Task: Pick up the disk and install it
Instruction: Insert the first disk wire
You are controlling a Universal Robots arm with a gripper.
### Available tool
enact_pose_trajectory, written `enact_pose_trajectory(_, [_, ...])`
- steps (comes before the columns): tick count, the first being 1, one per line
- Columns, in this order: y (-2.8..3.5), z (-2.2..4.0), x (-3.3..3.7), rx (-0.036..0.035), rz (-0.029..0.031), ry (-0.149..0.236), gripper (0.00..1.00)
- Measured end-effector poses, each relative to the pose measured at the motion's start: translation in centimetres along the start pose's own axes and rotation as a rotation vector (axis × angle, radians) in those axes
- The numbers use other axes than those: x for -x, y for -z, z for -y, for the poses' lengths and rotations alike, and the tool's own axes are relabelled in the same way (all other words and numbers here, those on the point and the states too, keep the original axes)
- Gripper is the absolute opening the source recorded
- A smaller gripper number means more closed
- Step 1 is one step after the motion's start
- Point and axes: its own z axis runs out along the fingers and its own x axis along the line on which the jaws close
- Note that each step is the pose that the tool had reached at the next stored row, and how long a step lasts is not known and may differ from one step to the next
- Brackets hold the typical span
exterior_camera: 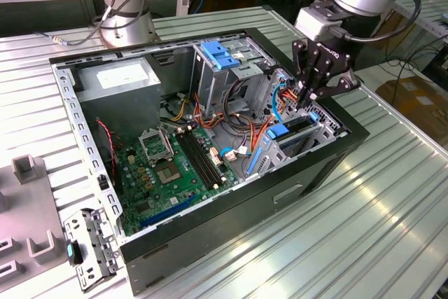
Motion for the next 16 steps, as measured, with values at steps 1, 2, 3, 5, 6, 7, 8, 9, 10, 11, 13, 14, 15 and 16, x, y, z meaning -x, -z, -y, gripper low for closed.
enact_pose_trajectory(1, [-0.12, -0.24, 0.00, -0.0005, 0.0002, 0.000, 0.16])
enact_pose_trajectory(2, [-0.18, -0.34, -0.03, -0.0009, 0.0001, -0.001, 0.16])
enact_pose_trajectory(3, [-0.21, -0.39, -0.12, -0.0011, -0.0004, 0.000, 0.16])
enact_pose_trajectory(5, [-0.34, -0.42, -0.53, -0.0012, 0.0000, 0.000, 0.16])
enact_pose_trajectory(6, [-0.37, -0.45, -0.65, -0.0012, -0.0001, 0.000, 0.16])
enact_pose_trajectory(7, [-0.43, -0.46, -0.69, -0.0012, 0.0000, 0.000, 0.16])
enact_pose_trajectory(8, [-0.50, -0.47, -0.75, -0.0013, 0.0001, 0.002, 0.16])
enact_pose_trajectory(9, [-0.54, -0.47, -0.89, -0.0014, -0.0002, 0.005, 0.16])
enact_pose_trajectory(10, [-0.59, -0.47, -0.96, -0.0014, -0.0001, 0.005, 0.16])
enact_pose_trajectory(11, [-0.62, -0.48, -1.02, -0.0014, -0.0001, 0.005, 0.16])
enact_pose_trajectory(13, [-0.81, -0.48, -1.17, -0.0013, 0.0001, 0.000, 0.16])
enact_pose_trajectory(14, [-0.89, -0.50, -1.17, -0.0012, -0.0003, -0.001, 0.16])
enact_pose_trajectory(15, [-0.91, -0.51, -1.17, -0.0012, -0.0004, -0.001, 0.16])
enact_pose_trajectory(16, [-0.93, -0.52, -1.18, -0.0012, -0.0003, -0.001, 0.16])
